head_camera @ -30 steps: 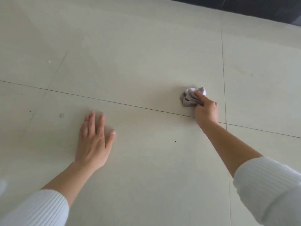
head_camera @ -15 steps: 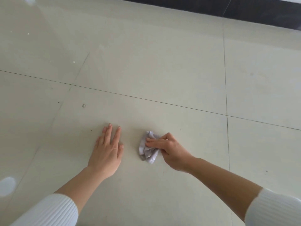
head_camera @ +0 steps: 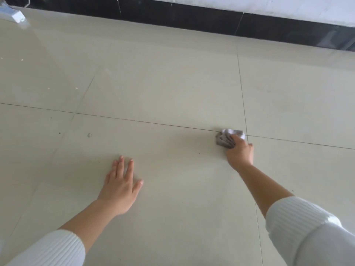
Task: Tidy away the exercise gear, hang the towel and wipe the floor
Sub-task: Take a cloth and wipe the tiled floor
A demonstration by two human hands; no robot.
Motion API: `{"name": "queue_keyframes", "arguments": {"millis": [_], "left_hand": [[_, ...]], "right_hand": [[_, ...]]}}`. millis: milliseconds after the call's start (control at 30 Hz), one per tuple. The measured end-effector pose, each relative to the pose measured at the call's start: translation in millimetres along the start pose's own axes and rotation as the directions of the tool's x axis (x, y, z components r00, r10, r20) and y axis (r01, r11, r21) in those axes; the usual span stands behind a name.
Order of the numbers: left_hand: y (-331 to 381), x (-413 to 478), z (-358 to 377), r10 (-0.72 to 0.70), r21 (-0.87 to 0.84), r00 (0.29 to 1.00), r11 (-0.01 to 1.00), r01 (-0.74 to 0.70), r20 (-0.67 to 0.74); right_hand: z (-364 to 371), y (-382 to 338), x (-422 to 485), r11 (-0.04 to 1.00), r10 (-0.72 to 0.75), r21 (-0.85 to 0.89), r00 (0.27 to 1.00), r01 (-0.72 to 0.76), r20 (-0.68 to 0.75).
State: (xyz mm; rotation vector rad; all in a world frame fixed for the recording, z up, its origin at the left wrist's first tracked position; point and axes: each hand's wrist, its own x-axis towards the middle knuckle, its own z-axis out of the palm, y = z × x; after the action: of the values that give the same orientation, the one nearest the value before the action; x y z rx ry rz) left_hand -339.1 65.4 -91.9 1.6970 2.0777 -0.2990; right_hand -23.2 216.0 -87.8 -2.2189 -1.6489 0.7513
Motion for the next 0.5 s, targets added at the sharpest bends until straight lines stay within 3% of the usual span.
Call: {"name": "queue_keyframes", "arguments": {"millis": [67,133,233,333,367,400,467,500], "left_hand": [[-0.9,-0.4,-0.1,-0.007,-0.005,1.000,1.000,0.007,-0.023],[-3.1,-0.9,0.4,-0.002,-0.008,0.998,1.000,0.001,-0.059],[-7.3,-0.9,2.5,0.017,-0.006,0.994,1.000,-0.018,-0.104],[-9.9,1.4,5.8,0.032,-0.018,0.993,0.999,-0.035,-0.114],[-9.2,1.6,6.7,0.032,-0.016,0.991,0.999,-0.035,-0.129],[-8.0,1.5,7.8,0.029,-0.015,0.987,0.999,-0.032,-0.156],[-5.8,1.3,8.1,0.018,-0.029,0.986,0.999,-0.023,-0.164],[-5.3,1.9,8.3,0.015,-0.044,0.987,0.999,-0.022,-0.161]], "right_hand": [[19.9,-17.3,-19.5,0.994,-0.095,0.048,0.995,0.094,0.022],[43.4,-30.7,-52.4,0.941,-0.335,0.077,0.937,0.328,0.096],[68.0,-31.5,-105.0,0.740,-0.672,0.158,0.707,0.654,0.220],[66.4,-18.5,-138.9,0.582,-0.799,0.175,0.518,0.794,0.305],[60.4,-17.3,-138.9,0.582,-0.792,0.171,0.505,0.795,0.344],[52.0,-18.2,-131.2,0.618,-0.765,0.154,0.545,0.771,0.343],[31.0,-17.0,-101.5,0.752,-0.651,0.116,0.706,0.649,0.279],[18.3,-15.7,-81.6,0.763,-0.646,0.123,0.740,0.634,0.188]]}}
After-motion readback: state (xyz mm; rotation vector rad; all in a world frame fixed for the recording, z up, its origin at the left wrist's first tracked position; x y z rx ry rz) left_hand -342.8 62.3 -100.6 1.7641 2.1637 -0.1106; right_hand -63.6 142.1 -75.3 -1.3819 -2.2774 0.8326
